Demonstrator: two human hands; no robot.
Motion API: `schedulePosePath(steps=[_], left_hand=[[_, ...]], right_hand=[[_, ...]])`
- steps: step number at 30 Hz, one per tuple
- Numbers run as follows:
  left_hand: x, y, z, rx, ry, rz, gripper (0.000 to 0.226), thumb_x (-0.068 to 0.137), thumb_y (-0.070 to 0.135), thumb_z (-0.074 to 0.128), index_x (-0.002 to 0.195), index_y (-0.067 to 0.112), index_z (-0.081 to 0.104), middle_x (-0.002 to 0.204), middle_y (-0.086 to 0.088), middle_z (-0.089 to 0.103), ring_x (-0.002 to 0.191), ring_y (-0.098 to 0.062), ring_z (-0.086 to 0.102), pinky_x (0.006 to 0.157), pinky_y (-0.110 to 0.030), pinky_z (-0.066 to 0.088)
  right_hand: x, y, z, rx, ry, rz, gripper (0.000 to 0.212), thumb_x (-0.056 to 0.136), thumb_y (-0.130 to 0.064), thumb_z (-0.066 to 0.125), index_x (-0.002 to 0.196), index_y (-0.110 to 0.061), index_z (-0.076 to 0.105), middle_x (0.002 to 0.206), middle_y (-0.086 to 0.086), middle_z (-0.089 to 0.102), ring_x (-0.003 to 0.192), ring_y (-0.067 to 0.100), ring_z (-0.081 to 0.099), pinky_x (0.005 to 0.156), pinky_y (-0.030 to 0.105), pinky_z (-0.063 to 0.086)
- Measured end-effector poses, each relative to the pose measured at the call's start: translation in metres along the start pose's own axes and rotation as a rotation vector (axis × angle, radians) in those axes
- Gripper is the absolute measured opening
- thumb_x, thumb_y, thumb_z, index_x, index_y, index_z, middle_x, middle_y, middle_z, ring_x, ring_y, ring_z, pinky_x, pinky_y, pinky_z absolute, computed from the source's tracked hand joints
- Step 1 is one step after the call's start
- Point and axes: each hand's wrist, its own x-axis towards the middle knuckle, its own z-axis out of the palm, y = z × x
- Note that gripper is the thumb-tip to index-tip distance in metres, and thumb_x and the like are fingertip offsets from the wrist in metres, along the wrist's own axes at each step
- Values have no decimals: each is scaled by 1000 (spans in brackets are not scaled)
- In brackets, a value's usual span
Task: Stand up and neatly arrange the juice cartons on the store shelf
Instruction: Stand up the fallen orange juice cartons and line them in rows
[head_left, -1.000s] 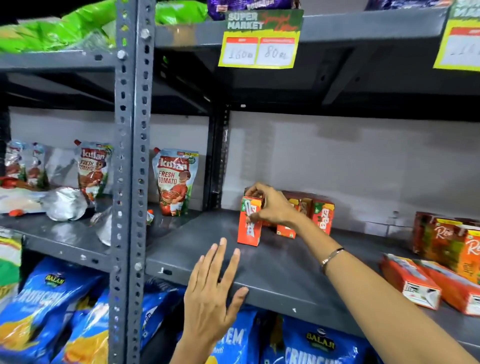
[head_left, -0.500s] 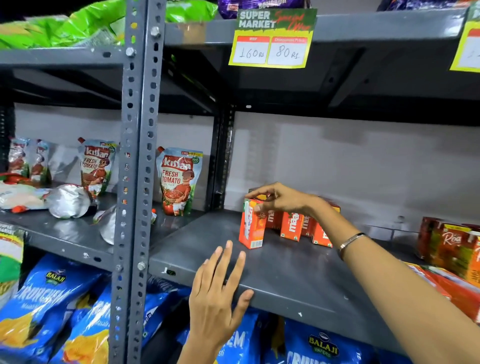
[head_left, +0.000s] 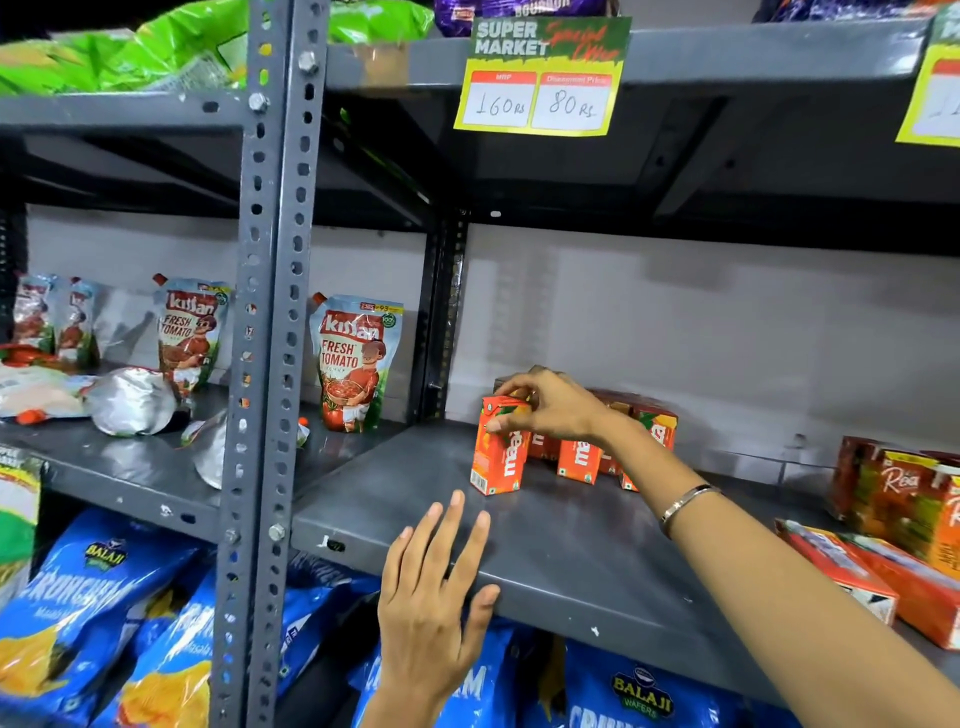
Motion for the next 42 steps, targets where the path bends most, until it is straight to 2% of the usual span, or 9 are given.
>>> schedulePosePath(steps=[4, 8, 16, 21, 25, 29, 35, 39, 42], left_hand=[[1, 0, -1, -3, 4, 4, 49, 99, 44, 18, 140, 24, 34, 145, -4, 38, 137, -17, 31, 114, -32, 20], [1, 1, -3, 8, -10, 5, 48, 99, 44, 18, 140, 24, 34, 142, -6, 43, 135, -18, 32, 114, -32, 19], [0, -1, -3, 3, 0, 24, 48, 99, 44, 19, 139, 24, 34, 140, -7, 44, 135, -19, 33, 113, -31, 19], [2, 0, -4, 6, 1, 19, 47, 99, 44, 19, 139, 24, 34, 140, -7, 45, 134, -20, 34, 114, -31, 18], [0, 0, -4, 8, 7, 19, 47, 99, 43, 20, 139, 22, 35, 144, -5, 39, 136, -19, 31, 115, -31, 16], [-2, 3, -1, 31, 52, -9, 47, 99, 40, 20, 140, 21, 32, 150, 0, 28, 140, -17, 24, 116, -34, 15], [-8, 49, 14, -57, 151, 94, 51, 97, 37, 23, 146, 24, 20, 156, 2, 15, 141, -18, 21, 117, -34, 15], [-5, 76, 21, -72, 114, 113, 49, 97, 39, 24, 144, 25, 26, 156, 3, 15, 141, -16, 23, 116, -33, 16], [-2, 84, 24, -30, 114, 77, 47, 96, 39, 25, 141, 25, 30, 156, 5, 17, 141, -15, 22, 115, -34, 17]], right_hand=[[1, 1, 2, 187, -153, 37, 49, 72, -28, 74, 118, -22, 58, 126, 1, 54, 114, 19, 55, 100, 35, 45], [0, 0, 7, 64, -5, 10, 44, 66, -41, 76, 102, -20, 63, 102, 0, 69, 93, 17, 64, 83, 33, 51], [-5, -2, 15, 152, 41, 11, 49, 67, -26, 80, 110, -10, 61, 107, 9, 70, 93, 19, 65, 83, 30, 51], [-5, -3, 16, 141, 13, 39, 56, 68, -30, 78, 117, -11, 57, 114, 9, 67, 104, 23, 63, 92, 36, 50], [-14, -2, 12, 106, -2, 79, 81, 69, -40, 75, 136, -16, 38, 133, 9, 54, 121, 27, 50, 103, 37, 41], [-39, 23, -21, 119, 60, 193, 70, 71, -32, 76, 131, -14, 44, 110, 9, 62, 99, 23, 58, 92, 32, 46], [-127, 96, -104, 189, 37, 425, 49, 79, -1, 64, 125, -5, 48, 93, 8, 60, 77, 9, 55, 60, 3, 44], [-184, 132, -128, 38, -292, 636, 56, 81, -25, 65, 131, -15, 43, 131, 4, 48, 124, 20, 44, 106, 31, 36], [-206, 143, -125, 56, -446, 762, 58, 78, -44, 63, 130, -24, 46, 134, -9, 42, 132, 19, 36, 113, 37, 27]])
